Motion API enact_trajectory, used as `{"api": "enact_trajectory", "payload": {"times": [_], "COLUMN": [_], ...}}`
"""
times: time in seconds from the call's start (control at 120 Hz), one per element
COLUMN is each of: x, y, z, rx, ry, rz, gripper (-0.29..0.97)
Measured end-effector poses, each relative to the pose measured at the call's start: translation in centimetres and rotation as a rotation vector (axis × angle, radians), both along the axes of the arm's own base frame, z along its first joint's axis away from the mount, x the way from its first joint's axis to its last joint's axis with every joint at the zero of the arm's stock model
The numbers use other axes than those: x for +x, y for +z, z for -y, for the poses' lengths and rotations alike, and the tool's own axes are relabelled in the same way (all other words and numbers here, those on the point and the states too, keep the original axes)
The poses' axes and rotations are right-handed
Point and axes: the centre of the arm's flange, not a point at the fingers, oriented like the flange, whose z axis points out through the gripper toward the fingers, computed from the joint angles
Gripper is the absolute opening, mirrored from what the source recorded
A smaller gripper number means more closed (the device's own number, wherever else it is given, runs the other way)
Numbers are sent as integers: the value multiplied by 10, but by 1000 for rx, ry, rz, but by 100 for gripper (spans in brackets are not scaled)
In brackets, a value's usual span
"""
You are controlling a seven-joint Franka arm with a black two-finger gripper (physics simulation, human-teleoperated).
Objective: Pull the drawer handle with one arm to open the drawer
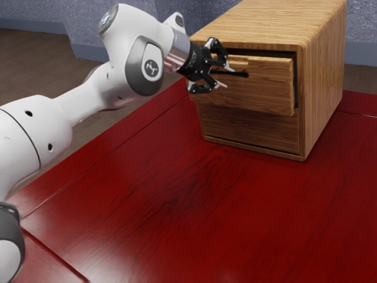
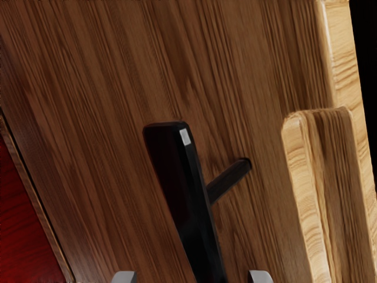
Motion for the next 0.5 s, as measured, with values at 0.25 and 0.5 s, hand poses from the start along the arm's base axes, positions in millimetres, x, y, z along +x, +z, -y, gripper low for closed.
{"api": "enact_trajectory", "payload": {"times": [0.25, 0.5], "x": [-8, -16], "y": [1, 0], "z": [0, 0], "rx": [-1, -1], "ry": [0, 0], "rz": [-11, -24], "gripper": [17, 17]}}
